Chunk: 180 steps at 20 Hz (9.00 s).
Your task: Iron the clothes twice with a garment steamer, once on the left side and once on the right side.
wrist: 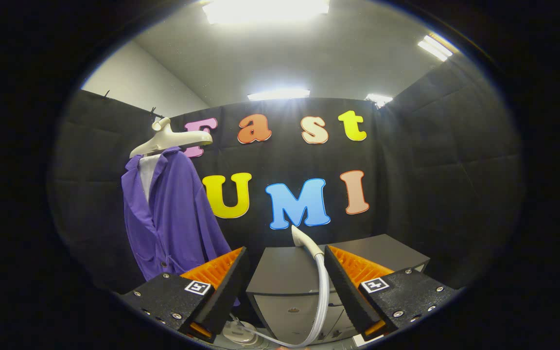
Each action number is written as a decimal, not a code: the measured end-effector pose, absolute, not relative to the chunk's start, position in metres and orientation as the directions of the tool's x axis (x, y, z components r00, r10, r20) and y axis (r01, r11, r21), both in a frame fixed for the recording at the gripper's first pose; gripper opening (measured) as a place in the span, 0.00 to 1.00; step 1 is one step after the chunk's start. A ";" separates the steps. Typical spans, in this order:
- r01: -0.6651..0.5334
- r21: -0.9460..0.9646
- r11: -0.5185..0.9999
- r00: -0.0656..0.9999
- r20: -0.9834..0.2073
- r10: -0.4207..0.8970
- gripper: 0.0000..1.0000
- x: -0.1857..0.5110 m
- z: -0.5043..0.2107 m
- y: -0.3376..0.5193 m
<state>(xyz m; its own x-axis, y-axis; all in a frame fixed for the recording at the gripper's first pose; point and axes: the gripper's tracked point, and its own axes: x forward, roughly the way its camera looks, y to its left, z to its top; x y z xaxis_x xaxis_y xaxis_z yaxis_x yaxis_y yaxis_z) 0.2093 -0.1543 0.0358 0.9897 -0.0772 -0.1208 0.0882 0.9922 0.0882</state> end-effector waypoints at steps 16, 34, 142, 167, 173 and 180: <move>0.083 0.317 0.945 0.930 -0.364 0.041 0.95 0.427 -0.064 -0.229; 0.217 0.675 0.705 0.691 -0.616 0.377 0.87 0.483 -0.185 -0.231; -0.104 0.072 0.992 0.792 -0.597 0.127 0.35 0.201 -0.167 0.138; -0.072 0.075 0.995 0.560 -0.822 0.102 0.36 0.134 -0.319 0.120; -0.106 0.090 0.990 0.481 -0.867 0.130 0.36 0.095 -0.338 0.112; -0.158 0.192 0.969 0.539 -0.805 0.248 0.36 0.076 -0.274 0.128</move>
